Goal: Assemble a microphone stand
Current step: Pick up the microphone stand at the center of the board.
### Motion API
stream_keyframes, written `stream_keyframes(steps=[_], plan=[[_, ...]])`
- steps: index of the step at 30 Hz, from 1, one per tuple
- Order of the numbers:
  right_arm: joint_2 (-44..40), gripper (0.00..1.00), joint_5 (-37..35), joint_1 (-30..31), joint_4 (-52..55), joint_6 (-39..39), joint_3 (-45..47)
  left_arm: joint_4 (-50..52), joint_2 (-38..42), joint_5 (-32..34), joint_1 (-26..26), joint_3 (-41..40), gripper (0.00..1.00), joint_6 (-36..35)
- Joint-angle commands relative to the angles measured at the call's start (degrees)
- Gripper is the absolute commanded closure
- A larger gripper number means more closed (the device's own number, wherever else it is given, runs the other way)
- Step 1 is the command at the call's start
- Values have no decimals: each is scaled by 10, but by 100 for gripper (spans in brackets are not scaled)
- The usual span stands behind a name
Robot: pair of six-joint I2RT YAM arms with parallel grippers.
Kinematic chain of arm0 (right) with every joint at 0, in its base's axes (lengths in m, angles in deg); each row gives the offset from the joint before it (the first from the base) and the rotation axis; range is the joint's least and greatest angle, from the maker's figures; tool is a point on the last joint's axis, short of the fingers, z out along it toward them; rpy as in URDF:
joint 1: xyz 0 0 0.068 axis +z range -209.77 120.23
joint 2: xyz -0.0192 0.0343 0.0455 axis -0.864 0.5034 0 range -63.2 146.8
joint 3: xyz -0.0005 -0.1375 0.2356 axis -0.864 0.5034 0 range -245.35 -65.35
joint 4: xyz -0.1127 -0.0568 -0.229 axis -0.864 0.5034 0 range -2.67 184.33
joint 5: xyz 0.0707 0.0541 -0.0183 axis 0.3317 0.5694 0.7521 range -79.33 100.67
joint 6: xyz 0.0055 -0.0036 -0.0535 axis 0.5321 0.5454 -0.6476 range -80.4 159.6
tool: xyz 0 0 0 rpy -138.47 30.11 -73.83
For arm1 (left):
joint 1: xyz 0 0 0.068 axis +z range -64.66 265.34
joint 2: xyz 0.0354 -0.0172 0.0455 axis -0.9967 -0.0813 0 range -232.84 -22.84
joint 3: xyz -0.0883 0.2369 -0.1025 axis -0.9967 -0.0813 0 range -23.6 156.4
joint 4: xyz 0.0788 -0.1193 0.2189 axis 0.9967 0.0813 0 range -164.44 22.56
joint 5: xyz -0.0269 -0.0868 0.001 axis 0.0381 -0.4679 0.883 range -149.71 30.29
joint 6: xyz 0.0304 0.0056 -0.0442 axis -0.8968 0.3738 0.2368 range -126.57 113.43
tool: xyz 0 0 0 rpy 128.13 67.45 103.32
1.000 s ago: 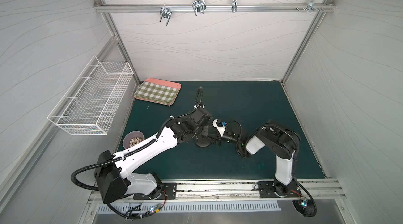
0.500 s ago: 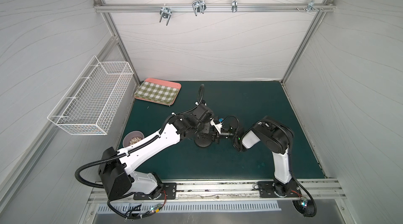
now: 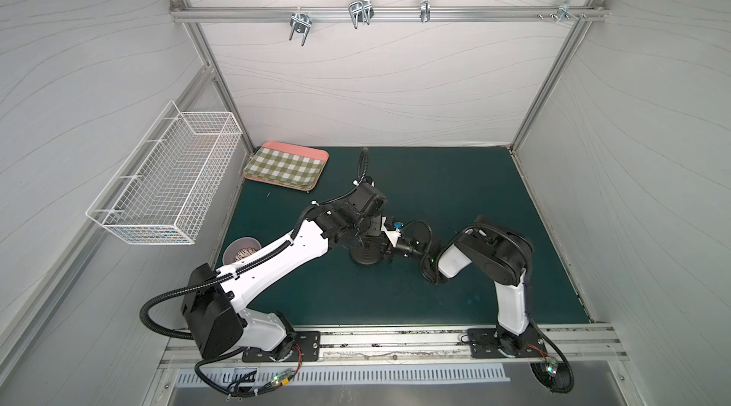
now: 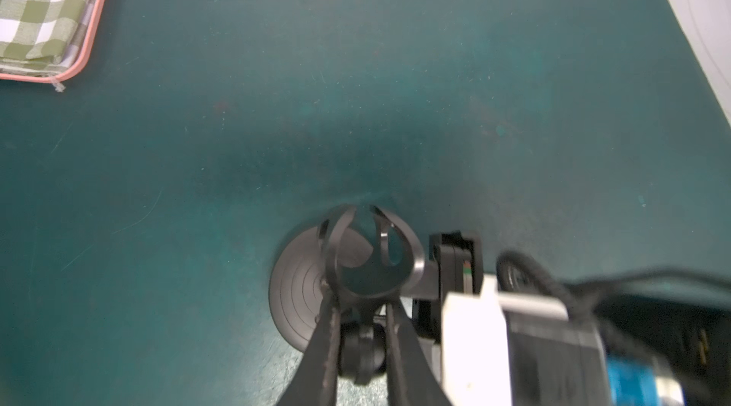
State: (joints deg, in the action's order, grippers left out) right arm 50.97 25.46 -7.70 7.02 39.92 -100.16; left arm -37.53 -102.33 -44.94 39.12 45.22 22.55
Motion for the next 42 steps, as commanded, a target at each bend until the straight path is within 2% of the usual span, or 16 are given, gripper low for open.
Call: stream_keyframes(steps=[1,3,5,6,8,9,11,14,17,19,22,26,33,35,42], plan=[[-9,99,-242,72,42,-61,13,8,-16,-31,-5,-10,81,9],[-4,95,-378,120,57,-93,-4,9,-15,-32,-4,-11,81,10],[10,99,-497,157,65,-128,-28,9,-14,-32,-4,-13,81,12],[18,99,-531,166,56,-134,-35,7,-14,-32,-4,-14,81,12],[32,98,-555,178,27,-142,-38,7,-13,-31,-4,-17,81,13],[34,93,-556,180,21,-141,-37,6,-12,-32,-4,-18,80,13],[26,67,-550,180,25,-136,-32,7,-9,-31,-4,-20,79,15],[0,44,-497,172,44,-132,-16,6,-2,-29,-2,-23,79,16],[-45,29,-400,145,97,-102,8,2,6,-29,-1,-26,78,18],[-75,26,-309,117,135,-64,24,2,12,-30,0,-27,75,20],[-101,26,-185,71,158,-37,37,-2,26,-33,1,-33,69,25],[-100,27,-86,39,153,-42,34,-18,48,-34,2,-50,61,30],[-56,35,21,10,136,-18,-2,-9,67,-31,7,-53,51,36],[-40,40,44,3,123,-5,-12,-8,80,-28,8,-52,49,38],[-13,57,40,-7,103,1,-39,9,132,-16,8,-56,46,55]])
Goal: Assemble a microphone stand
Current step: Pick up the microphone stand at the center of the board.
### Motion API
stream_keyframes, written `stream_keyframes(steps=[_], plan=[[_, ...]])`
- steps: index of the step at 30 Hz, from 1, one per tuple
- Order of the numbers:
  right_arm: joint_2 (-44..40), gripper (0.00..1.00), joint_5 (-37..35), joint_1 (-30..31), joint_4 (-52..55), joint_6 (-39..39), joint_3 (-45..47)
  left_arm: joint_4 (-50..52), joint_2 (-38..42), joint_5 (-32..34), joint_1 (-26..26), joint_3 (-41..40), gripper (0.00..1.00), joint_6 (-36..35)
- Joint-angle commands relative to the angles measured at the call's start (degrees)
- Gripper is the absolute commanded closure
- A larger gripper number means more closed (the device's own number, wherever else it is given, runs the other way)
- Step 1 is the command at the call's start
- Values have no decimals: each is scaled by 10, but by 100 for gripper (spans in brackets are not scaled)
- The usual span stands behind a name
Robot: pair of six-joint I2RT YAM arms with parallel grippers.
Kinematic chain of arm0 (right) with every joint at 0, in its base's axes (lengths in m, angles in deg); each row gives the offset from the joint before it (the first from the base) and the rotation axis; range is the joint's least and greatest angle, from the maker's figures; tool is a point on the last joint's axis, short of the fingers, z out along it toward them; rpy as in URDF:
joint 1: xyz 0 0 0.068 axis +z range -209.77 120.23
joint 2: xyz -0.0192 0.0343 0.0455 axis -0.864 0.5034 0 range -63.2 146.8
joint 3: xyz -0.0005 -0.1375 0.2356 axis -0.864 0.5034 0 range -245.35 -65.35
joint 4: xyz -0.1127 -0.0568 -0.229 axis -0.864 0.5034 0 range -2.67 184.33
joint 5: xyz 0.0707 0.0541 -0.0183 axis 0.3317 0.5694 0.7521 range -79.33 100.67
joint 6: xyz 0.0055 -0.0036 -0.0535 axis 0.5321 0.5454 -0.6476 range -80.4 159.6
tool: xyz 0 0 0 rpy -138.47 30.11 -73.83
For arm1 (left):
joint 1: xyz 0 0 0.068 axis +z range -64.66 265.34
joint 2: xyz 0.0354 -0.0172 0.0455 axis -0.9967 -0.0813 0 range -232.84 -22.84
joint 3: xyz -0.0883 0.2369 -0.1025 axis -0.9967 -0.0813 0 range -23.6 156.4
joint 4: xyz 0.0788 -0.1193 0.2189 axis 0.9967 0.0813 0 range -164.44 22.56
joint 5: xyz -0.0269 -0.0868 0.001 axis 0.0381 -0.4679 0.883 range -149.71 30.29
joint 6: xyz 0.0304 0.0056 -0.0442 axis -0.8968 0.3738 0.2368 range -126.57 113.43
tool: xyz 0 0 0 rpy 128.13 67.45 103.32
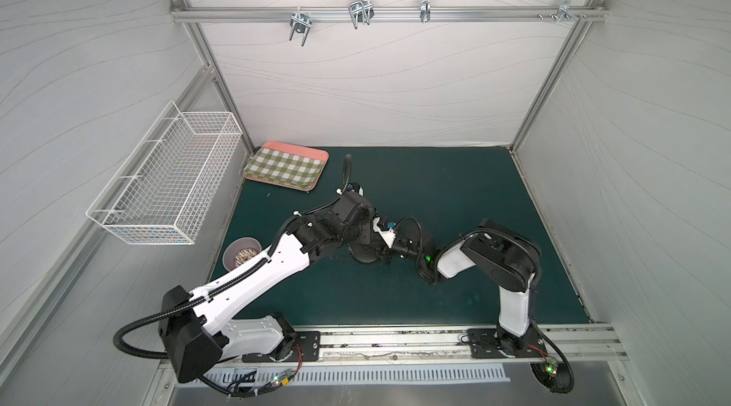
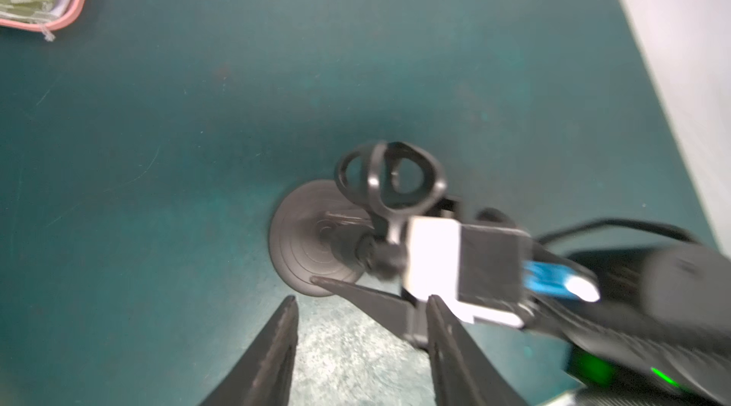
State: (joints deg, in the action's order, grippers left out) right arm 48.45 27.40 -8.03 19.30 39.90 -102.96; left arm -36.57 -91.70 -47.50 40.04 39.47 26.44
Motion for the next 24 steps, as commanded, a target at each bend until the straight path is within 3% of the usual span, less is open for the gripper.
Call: stream_keyframes(steps=[1,7,15,18,22,24], plan=[[14,61,20,-4,-21,2,-13,0,38,10,-1,-4,46,22],[8,81,24,-14,-28,15,-9,9,115,31,2,-43,45,65],[-26,88,38,-39,-51,50,10,-10,208,18,26,-124,36,131],[-61,88,56,-52,-40,72,15,-59,224,-46,59,-175,30,160],[-130,90,68,-64,20,81,18,-195,222,-202,141,-256,27,227],[-168,90,72,-71,69,83,13,-254,215,-242,162,-280,26,251]])
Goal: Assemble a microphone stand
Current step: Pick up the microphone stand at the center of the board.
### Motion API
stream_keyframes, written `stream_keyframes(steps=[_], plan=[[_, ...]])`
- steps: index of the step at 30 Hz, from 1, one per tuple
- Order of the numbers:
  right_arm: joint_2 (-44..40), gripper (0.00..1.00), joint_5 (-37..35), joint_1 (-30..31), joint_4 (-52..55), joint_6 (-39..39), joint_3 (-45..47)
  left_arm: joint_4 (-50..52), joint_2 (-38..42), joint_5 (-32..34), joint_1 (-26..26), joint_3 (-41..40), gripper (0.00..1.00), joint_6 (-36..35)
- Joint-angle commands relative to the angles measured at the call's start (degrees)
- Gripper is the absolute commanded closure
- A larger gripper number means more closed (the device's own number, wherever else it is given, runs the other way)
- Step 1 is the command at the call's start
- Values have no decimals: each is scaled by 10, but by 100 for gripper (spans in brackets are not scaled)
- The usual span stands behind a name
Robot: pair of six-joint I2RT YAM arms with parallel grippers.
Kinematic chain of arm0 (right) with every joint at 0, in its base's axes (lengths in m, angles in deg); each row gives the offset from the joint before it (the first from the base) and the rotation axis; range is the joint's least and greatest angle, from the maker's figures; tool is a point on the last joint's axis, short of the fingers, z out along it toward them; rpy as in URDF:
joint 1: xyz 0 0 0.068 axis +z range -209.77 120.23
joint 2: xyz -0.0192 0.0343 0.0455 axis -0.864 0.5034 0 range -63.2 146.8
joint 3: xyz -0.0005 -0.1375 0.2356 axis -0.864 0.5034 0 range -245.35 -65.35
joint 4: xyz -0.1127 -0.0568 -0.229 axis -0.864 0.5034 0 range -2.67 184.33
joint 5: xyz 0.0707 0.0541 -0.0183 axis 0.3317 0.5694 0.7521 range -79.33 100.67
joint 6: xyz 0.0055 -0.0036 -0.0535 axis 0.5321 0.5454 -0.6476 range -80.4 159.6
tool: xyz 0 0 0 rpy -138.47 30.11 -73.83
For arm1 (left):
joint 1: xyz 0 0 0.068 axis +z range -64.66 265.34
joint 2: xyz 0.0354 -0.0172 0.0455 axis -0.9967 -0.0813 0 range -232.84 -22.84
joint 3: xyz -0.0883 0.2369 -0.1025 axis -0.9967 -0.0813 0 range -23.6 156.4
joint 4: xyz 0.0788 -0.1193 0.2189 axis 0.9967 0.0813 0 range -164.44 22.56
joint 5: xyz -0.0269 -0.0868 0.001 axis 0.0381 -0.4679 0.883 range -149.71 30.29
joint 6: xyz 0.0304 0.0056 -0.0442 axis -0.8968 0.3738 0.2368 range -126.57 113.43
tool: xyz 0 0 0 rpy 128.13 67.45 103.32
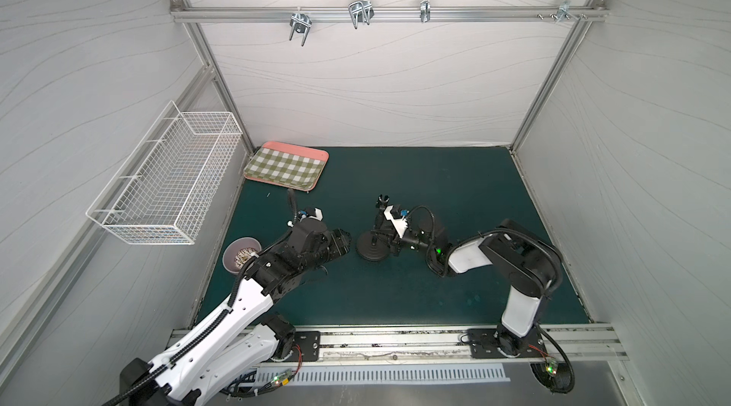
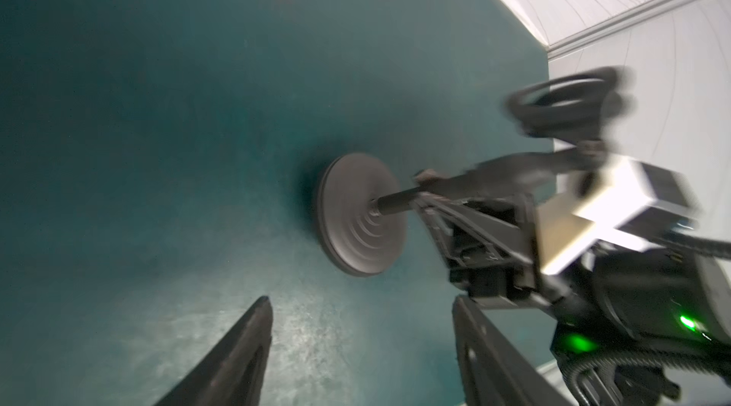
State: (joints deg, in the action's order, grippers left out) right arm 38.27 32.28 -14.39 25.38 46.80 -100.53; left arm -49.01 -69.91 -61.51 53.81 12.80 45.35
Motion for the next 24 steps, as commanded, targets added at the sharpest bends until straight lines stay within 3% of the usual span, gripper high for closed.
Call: stream_keyframes(steps=[1,5,11,24], plan=[[-85,90,25,-13,35,18,-14,-154,-8,-113,29,-21,25,67],[-144,91,35,-38,85,51,-17,-231,-42,-147,34,-29,24,86],[-225,91,37,-56,190,63,-40,-452,-111,-206,45,-63,26,186],[-275,92,50,-93,245,123,-70,-544,-204,-294,40,-14,38,215]])
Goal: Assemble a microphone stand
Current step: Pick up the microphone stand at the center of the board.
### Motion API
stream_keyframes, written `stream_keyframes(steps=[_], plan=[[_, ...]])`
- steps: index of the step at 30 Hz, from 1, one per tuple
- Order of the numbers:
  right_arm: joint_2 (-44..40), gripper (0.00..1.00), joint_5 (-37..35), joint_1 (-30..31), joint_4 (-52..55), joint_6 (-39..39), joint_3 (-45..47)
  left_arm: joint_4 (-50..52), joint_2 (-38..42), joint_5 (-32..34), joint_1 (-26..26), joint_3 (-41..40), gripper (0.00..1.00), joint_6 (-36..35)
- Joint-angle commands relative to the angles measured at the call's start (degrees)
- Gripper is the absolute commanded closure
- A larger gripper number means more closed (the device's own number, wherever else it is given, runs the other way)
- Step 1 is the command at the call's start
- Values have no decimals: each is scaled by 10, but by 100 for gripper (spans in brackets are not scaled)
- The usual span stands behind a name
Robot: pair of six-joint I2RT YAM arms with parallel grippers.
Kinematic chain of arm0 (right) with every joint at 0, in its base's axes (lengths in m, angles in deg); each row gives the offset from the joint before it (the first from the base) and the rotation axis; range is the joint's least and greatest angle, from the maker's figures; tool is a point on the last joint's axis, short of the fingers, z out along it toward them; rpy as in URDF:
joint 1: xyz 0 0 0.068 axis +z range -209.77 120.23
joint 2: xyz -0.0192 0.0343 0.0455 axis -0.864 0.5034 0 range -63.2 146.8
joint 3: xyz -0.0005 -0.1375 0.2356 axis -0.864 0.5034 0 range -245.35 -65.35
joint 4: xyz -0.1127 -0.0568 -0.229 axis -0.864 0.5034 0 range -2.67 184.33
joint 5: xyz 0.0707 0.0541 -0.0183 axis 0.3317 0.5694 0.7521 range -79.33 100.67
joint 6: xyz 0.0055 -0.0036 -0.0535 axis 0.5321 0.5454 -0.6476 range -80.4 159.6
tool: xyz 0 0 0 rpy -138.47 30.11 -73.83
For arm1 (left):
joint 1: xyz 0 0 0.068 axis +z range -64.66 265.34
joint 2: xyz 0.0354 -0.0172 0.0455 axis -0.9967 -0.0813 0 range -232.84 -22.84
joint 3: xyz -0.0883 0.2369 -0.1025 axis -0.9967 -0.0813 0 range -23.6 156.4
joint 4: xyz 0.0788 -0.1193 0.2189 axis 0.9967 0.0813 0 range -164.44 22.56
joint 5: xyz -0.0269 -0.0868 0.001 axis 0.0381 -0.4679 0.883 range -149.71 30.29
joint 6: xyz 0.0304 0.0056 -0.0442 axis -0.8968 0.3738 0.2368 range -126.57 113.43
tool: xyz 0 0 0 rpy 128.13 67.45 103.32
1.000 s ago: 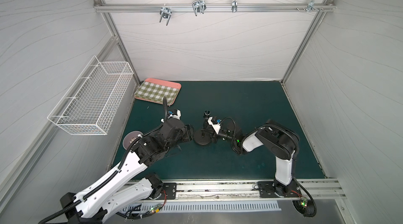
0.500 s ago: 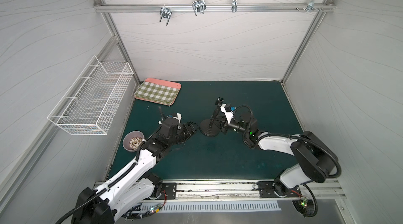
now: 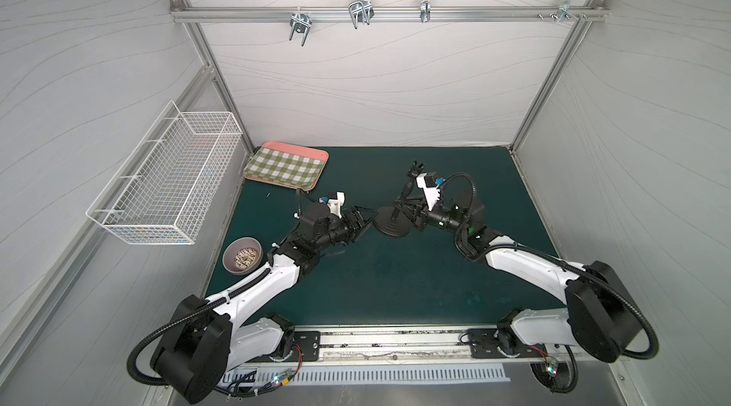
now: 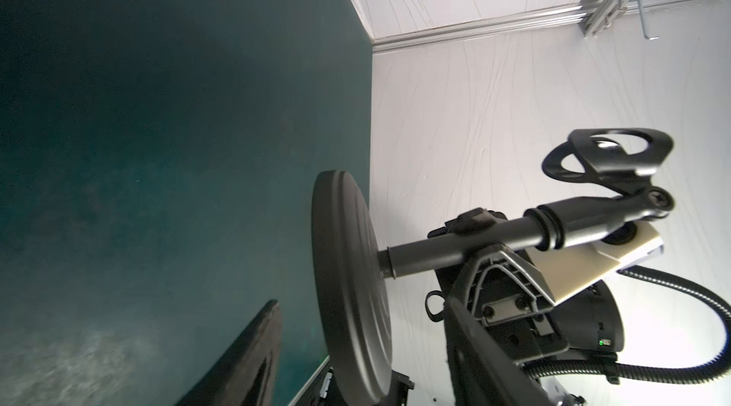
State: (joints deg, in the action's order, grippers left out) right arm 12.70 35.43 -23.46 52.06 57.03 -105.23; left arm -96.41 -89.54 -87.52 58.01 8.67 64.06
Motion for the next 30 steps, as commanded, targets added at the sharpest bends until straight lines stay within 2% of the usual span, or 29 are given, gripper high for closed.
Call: stream_keyframes(steps=[1,5,14,24,27,30], plan=[[-19,92,19,-2,-24,23,-22,-71,-10,-33,-4,30,39,28],[-17,92,26,-2,-40,36,-21,-59,-24,-45,-16,47,42,18],[-17,92,48,-3,-60,52,-21,-62,-46,-57,-23,52,58,27],[-8,94,53,4,-46,42,-25,-68,-54,-46,-32,53,92,31],[-9,94,31,20,-13,21,-33,-68,-56,-38,-38,53,95,33],[-13,95,-23,38,0,14,-33,-68,-55,-25,-42,50,97,38]])
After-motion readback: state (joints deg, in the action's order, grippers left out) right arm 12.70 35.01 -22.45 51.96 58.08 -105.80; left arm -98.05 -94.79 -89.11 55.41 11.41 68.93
